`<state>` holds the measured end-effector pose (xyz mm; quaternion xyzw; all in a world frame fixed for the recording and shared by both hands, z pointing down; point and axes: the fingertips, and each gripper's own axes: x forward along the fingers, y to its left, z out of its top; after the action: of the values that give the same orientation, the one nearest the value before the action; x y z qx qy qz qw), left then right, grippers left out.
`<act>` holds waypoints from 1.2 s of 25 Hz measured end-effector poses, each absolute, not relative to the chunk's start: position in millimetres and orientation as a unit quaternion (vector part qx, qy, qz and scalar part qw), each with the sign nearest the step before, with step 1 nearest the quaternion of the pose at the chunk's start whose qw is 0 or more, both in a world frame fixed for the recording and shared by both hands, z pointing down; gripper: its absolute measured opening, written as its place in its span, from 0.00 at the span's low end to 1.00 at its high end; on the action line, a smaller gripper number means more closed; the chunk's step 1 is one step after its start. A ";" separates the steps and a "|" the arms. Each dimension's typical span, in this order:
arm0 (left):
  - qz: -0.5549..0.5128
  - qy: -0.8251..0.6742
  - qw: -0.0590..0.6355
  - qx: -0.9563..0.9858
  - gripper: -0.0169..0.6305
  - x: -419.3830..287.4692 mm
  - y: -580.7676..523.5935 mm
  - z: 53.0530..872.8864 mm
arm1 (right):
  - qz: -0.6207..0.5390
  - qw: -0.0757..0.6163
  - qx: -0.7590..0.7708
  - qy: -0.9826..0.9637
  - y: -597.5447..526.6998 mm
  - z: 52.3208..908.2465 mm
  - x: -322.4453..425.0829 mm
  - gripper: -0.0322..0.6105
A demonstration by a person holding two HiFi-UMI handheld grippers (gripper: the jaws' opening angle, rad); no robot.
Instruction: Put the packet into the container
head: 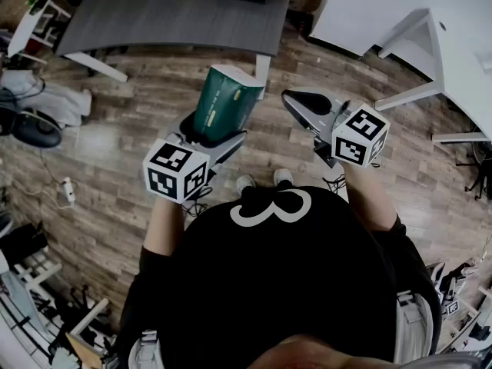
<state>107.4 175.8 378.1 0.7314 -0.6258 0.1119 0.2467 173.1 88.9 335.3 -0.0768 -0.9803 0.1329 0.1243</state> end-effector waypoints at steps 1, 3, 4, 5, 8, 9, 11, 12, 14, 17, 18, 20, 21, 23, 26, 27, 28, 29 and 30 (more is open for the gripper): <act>0.113 -0.625 0.246 0.732 0.76 107.4 175.9 378.0 | 0.132 0.125 -0.077 -0.980 89.3 335.5 173.1 0.05; 0.114 -0.623 0.244 0.734 0.76 107.4 176.0 377.7 | 0.131 0.125 -0.075 -0.981 89.8 336.0 173.2 0.05; 0.114 -0.623 0.243 0.735 0.76 107.3 175.9 377.5 | 0.130 0.125 -0.075 -0.981 89.9 336.4 173.1 0.05; 0.113 -0.622 0.242 0.736 0.76 107.1 175.8 377.6 | 0.130 0.125 -0.073 -0.981 89.9 337.1 172.9 0.05; 0.111 -0.621 0.240 0.738 0.76 106.6 175.4 379.0 | 0.132 0.126 -0.066 -0.981 88.6 341.2 173.1 0.05; 0.111 -0.620 0.240 0.739 0.76 106.6 174.8 379.6 | 0.133 0.127 -0.063 -0.981 87.8 343.0 173.6 0.05; 0.108 -0.620 0.238 0.740 0.76 105.7 174.5 380.7 | 0.138 0.127 -0.059 -0.980 87.6 346.9 173.6 0.05; 0.106 -0.619 0.238 0.741 0.76 103.7 176.1 381.0 | 0.142 0.126 -0.057 -0.980 89.5 348.5 171.6 0.05; 0.101 -0.618 0.237 0.743 0.76 95.1 185.2 379.8 | 0.152 0.120 -0.053 -0.980 99.9 347.9 161.7 0.05; 0.094 -0.615 0.232 0.748 0.76 78.5 200.5 374.9 | 0.158 0.113 -0.051 -0.980 119.6 342.2 141.5 0.05; 0.093 -0.615 0.231 0.748 0.76 74.4 201.8 374.2 | 0.156 0.113 -0.052 -0.980 122.3 341.1 136.7 0.05; 0.091 -0.615 0.231 0.749 0.76 68.4 198.6 374.8 | 0.153 0.112 -0.054 -0.980 120.8 340.5 130.4 0.05; 0.090 -0.615 0.233 0.748 0.76 65.8 195.3 375.7 | 0.153 0.110 -0.054 -0.981 117.9 340.4 127.8 0.05; 0.090 -0.614 0.236 0.748 0.76 59.5 187.5 377.2 | 0.158 0.105 -0.052 -0.980 109.4 340.4 120.1 0.05; 0.093 -0.613 0.236 0.748 0.76 45.1 170.7 379.6 | 0.166 0.099 -0.051 -0.980 90.4 342.1 101.2 0.05; 0.094 -0.613 0.237 0.748 0.76 38.9 163.6 380.8 | 0.167 0.099 -0.052 -0.980 82.8 343.5 94.1 0.05; 0.094 -0.614 0.238 0.747 0.76 32.0 155.9 382.1 | 0.168 0.099 -0.054 -0.979 74.5 344.9 86.6 0.05; 0.095 -0.615 0.239 0.746 0.76 24.3 147.7 383.0 | 0.168 0.099 -0.057 -0.979 65.5 346.2 78.6 0.05; 0.095 -0.616 0.240 0.744 0.76 16.0 139.2 383.7 | 0.169 0.099 -0.059 -0.979 56.2 347.1 70.1 0.05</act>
<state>16.0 139.2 383.7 0.7443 -0.6158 0.0953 0.2403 70.1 56.2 347.1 -0.0587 -0.9788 0.1691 0.0992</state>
